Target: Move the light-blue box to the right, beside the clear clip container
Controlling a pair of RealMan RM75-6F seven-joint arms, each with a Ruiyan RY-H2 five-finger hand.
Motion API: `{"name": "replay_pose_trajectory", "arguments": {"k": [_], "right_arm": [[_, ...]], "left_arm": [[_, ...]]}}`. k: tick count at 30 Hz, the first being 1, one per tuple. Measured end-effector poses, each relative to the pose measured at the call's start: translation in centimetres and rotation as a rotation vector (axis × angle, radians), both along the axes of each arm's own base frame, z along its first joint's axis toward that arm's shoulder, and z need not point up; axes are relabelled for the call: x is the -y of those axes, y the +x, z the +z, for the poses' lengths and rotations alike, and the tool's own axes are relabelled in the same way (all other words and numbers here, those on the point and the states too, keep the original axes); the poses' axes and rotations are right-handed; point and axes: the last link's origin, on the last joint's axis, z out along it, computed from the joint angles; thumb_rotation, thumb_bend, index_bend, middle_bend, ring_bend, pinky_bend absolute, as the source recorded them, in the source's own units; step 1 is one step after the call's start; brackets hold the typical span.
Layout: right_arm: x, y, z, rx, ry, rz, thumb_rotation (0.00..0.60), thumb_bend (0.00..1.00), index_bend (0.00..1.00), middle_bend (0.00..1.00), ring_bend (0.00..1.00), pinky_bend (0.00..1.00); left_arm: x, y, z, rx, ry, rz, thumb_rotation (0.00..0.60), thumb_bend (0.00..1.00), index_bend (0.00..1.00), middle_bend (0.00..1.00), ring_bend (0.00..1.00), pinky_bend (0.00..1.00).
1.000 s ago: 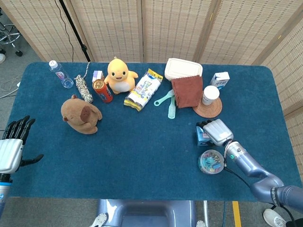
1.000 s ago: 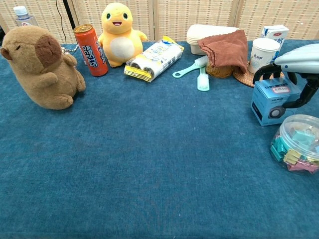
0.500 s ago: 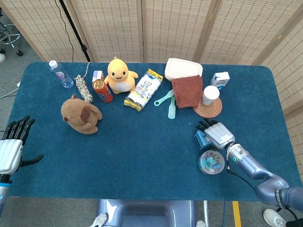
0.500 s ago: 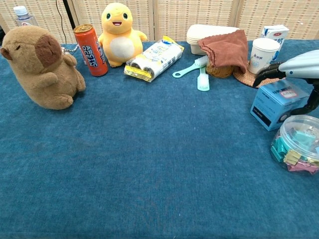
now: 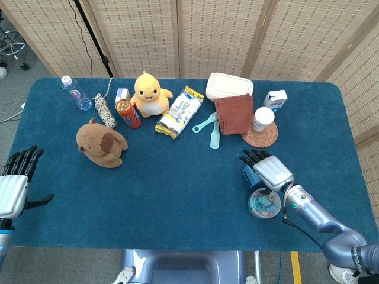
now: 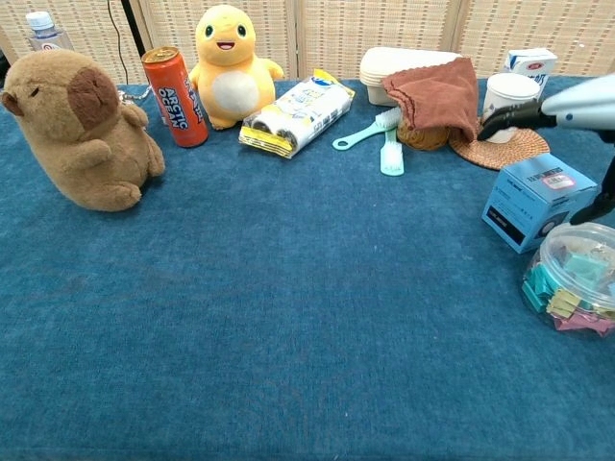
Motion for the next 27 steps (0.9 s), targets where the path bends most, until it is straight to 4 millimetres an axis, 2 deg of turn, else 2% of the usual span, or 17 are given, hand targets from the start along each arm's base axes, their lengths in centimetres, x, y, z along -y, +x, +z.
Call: {"name": "replay_pose_trajectory", "arguments": {"k": [7,12,15,18,22,27], "right_arm": [[-2.1,2.6,3.7,0.089,-0.076,0.061,0.6,0.02,0.04,0.0,0.0,0.07],[-3.7,2.3,5.9,0.143,-0.174,0.111,0.6,0.0,0.0,0.0,0.0,0.02],[-4.9,1.1,7.1,0.187,-0.251,0.13,0.6,0.0,0.0,0.0,0.0,0.0],[-6.2,-1.0,8.2,0.23,-0.34,0.13,0.6,0.0,0.0,0.0,0.0,0.0],[-8.2,-5.2,9.0,0.258,-0.438,0.098,0.6,0.0,0.0,0.0,0.0,0.0],[-9.9,-9.0,9.1,0.258,-0.484,0.034,0.6,0.0,0.0,0.0,0.0,0.0]], "left_arm": [[0.3,-0.1,0.1,-0.006,0.002,-0.003,0.6,0.0,0.0,0.0,0.0,0.0],[0.9,-0.3,0.2,-0.008,0.009,0.001,0.6,0.0,0.0,0.0,0.0,0.0],[1.4,-0.5,0.2,0.0,0.007,0.007,0.6,0.0,0.0,0.0,0.0,0.0],[2.0,-0.7,0.2,0.019,0.01,0.015,0.6,0.0,0.0,0.0,0.0,0.0],[3.0,-1.0,0.2,0.037,0.017,0.029,0.6,0.0,0.0,0.0,0.0,0.0],[3.4,-1.4,0.2,0.035,0.029,0.031,0.6,0.0,0.0,0.0,0.0,0.0]]}}
